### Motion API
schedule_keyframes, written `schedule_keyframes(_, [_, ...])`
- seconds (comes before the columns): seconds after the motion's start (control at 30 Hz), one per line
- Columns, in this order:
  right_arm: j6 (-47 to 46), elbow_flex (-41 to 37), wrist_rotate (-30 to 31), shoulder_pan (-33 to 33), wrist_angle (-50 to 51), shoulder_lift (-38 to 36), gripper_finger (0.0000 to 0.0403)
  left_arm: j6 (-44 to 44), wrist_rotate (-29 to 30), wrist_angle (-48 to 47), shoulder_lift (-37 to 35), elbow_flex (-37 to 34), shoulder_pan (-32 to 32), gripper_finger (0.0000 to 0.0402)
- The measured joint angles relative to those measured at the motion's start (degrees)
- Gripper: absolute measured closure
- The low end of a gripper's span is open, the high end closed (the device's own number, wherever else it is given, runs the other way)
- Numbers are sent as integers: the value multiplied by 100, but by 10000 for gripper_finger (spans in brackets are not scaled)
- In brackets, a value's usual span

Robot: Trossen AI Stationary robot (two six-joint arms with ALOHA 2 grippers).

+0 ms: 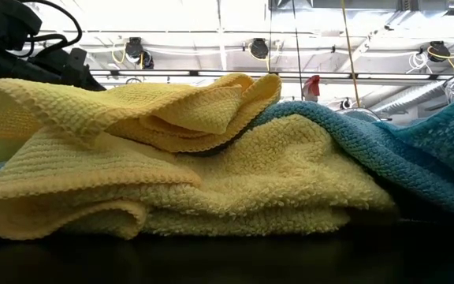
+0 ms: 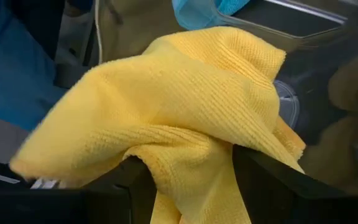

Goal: Sort microfiber towel by color & place in baskets
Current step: Put the yellow towel into the bottom transparent bin

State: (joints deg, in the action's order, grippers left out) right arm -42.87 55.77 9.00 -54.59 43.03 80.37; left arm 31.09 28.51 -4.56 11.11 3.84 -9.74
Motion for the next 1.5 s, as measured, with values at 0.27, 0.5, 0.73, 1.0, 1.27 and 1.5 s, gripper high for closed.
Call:
schedule_keyframes(0.27, [-72,2,4,0,9,-199,211,-2,2,-25,0,2,-2,103])
schedule_keyframes(0.5, [-208,4,-33,0,-4,-396,211,2,2,-89,0,2,0,103])
schedule_keyframes(0.73, [-372,4,-184,-63,108,-623,211,5,47,-71,1,2,-2,103])
schedule_keyframes(1.0, [-1181,7,-568,-290,396,-907,211,13,33,-48,0,2,-1,103])
schedule_keyframes(1.27, [-1477,7,-472,-498,337,-1413,211,10,-63,127,0,8,-1,103])
schedule_keyframes(1.5, [-596,11,748,-569,167,-1072,211,30,-307,122,0,9,-2,103])
